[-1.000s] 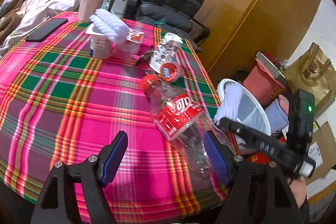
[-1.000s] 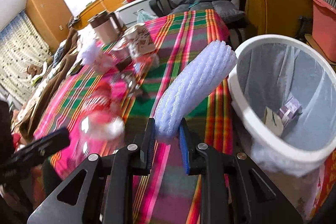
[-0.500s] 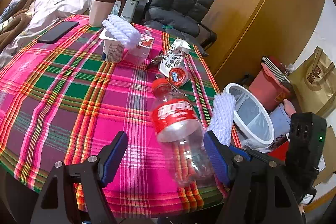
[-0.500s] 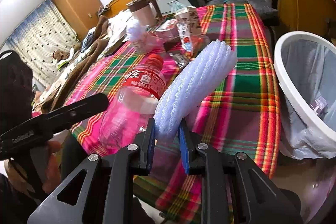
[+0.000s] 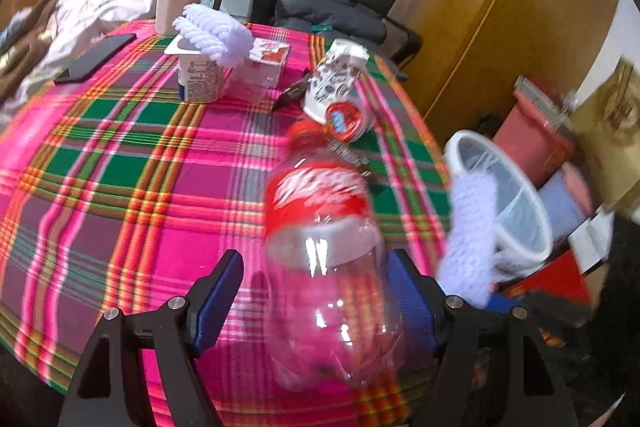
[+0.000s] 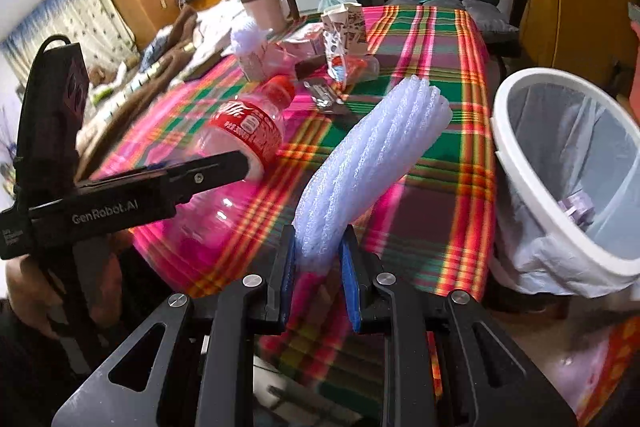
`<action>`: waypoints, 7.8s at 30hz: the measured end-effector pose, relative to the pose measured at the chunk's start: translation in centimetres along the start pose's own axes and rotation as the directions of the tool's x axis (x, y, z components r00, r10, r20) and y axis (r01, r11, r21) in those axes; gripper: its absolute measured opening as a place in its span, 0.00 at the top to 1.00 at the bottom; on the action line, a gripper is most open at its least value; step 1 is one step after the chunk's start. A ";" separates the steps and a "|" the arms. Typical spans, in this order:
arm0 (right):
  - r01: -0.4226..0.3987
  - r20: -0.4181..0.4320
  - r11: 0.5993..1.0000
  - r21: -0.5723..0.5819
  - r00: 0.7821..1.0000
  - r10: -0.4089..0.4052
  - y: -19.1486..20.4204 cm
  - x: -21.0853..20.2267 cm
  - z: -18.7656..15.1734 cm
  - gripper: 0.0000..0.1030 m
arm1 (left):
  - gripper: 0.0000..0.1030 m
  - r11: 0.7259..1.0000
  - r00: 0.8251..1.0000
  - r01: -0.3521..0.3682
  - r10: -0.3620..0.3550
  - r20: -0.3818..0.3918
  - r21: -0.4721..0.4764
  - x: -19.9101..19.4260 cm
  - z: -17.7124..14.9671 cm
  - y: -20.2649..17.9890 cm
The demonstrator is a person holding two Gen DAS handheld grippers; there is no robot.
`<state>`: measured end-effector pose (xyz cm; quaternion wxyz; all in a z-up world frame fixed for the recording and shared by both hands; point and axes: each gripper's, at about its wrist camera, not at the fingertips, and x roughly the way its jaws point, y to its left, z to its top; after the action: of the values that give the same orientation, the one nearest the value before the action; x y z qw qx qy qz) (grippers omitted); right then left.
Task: Collect trash
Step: 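Lift the foam sleeve and red-label bottle and carry them toward the wastebasket, then release the foam sleeve and bottle into the wastebasket with both grippers, then move both tools back over the table toward the paper cup and wrapper, then grasp the brown chocolate wrapper with the right gripper while the left gripper grasps the white foam net, then lift the wrapper and foam net and carry them over the wastebasket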
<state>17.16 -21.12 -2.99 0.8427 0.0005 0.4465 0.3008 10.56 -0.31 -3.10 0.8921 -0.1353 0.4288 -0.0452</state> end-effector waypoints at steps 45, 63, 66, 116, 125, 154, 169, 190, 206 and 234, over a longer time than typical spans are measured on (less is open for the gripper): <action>0.110 0.143 0.979 0.171 0.980 -0.135 -2.5 -3.1 0.8 0.74 | 0.40 0.994 0.996 0.013 -0.023 0.090 0.106 -1.5 0.8 0.6; 0.174 0.184 0.957 0.232 0.958 -0.219 -5.7 -6.1 0.0 0.74 | 0.40 0.960 0.982 0.135 -0.163 0.097 0.246 -0.7 3.2 -7.1; 0.193 0.183 0.948 0.253 0.953 -0.243 -6.6 -6.7 -0.3 0.74 | 0.40 0.945 0.977 0.162 -0.194 0.086 0.284 0.1 3.6 -9.2; 0.194 0.224 0.940 0.280 0.939 -0.260 -7.3 -8.7 -1.8 0.48 | 0.36 0.948 0.980 0.170 -0.191 0.053 0.268 1.2 2.1 -10.0; 0.161 0.227 0.965 0.206 0.952 -0.207 -4.4 -7.4 -1.5 0.48 | 0.36 0.979 0.991 0.085 -0.103 0.085 0.187 -1.1 0.5 -5.2; 0.065 0.152 0.997 0.050 0.986 -0.072 1.0 -2.1 2.1 0.48 | 0.36 0.999 0.990 -0.011 0.007 0.139 0.030 -3.6 0.7 3.3; 0.061 0.082 0.998 -0.020 0.995 -0.059 0.1 2.3 5.2 0.52 | 0.36 1.000 0.986 -0.023 0.020 0.165 0.012 -2.1 4.8 5.0; 0.024 0.013 0.999 -0.028 1.000 -0.024 -0.4 4.0 5.1 0.72 | 0.35 0.997 0.974 -0.070 0.078 0.211 -0.043 2.5 12.7 5.4; 0.018 0.036 0.999 0.027 0.999 -0.019 -1.4 2.9 4.4 0.72 | 0.68 0.987 0.967 -0.156 0.162 0.195 -0.047 4.1 13.7 6.0; 0.061 0.170 0.994 0.094 0.982 -0.077 -0.5 -3.1 2.3 0.72 | 0.72 0.991 0.978 -0.099 0.081 0.194 0.088 -3.5 4.0 0.6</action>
<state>17.79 -22.46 0.56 0.8875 0.0483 0.3840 0.2502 11.46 1.76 1.74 0.9356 -0.0759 0.3445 -0.0123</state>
